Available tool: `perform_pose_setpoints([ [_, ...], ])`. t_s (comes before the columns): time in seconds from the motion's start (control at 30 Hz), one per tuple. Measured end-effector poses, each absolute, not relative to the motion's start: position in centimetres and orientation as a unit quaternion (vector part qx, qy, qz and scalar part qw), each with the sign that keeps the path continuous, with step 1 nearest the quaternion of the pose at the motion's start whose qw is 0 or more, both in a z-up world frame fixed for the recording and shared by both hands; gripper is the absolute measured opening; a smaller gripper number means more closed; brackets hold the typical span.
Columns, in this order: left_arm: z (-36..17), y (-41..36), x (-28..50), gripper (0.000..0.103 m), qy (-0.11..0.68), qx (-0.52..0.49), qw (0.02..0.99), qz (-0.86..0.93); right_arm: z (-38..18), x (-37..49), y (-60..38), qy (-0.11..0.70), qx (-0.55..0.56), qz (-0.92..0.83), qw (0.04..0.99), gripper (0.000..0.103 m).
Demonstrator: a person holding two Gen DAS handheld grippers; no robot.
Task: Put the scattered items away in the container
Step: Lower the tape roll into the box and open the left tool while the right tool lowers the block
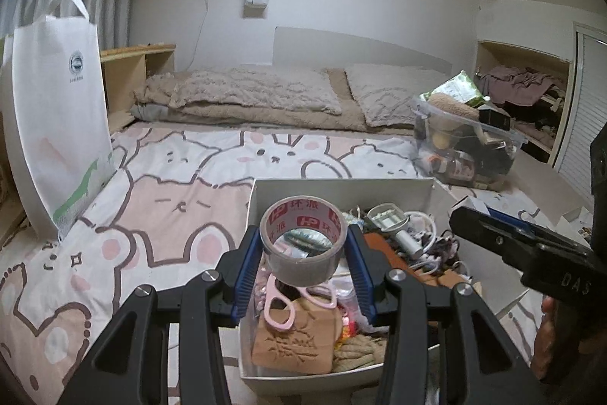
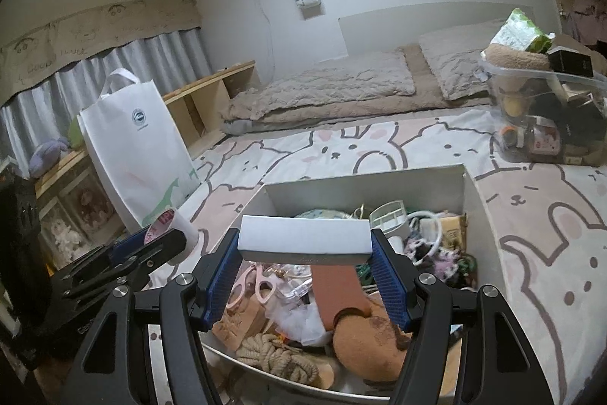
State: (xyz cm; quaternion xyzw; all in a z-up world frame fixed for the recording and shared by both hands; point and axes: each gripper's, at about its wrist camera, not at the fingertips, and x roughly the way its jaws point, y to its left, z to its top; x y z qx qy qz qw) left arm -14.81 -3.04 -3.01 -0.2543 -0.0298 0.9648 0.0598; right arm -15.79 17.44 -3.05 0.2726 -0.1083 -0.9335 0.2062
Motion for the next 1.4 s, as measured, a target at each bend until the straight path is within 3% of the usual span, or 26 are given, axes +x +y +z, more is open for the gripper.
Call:
perform_pose_setpoints([
  [0.7, -7.2, -2.8, -16.1, 0.045, -0.028, -0.310, 0.051, 0.949, -7.1, -15.5, 14.5, -0.097, 0.316, -0.915, 0.232, 0.067],
  [0.73, -7.3, -2.9, -16.1, 0.046, -0.031, -0.311, 0.050, 0.948, -7.1, -15.5, 14.4, -0.096, 0.316, -0.915, 0.232, 0.067],
  [0.8, -7.3, -3.2, -16.0, 0.070, -0.034, -0.309, 0.045, 0.949, -7.2, -15.6, 14.5, -0.097, 0.316, -0.915, 0.230, 0.067],
  [0.83, -7.2, -3.2, -15.9, 0.073, -0.033, -0.306, 0.042, 0.951, -7.3, -15.7, 14.5, -0.098, 0.317, -0.915, 0.230, 0.067],
  [1.4, -6.0, -5.3, -14.7, 0.073, -0.076, -0.278, 0.031, 0.957, -8.6, -16.4, 13.4, -0.077, 0.339, -0.909, 0.228, 0.067],
])
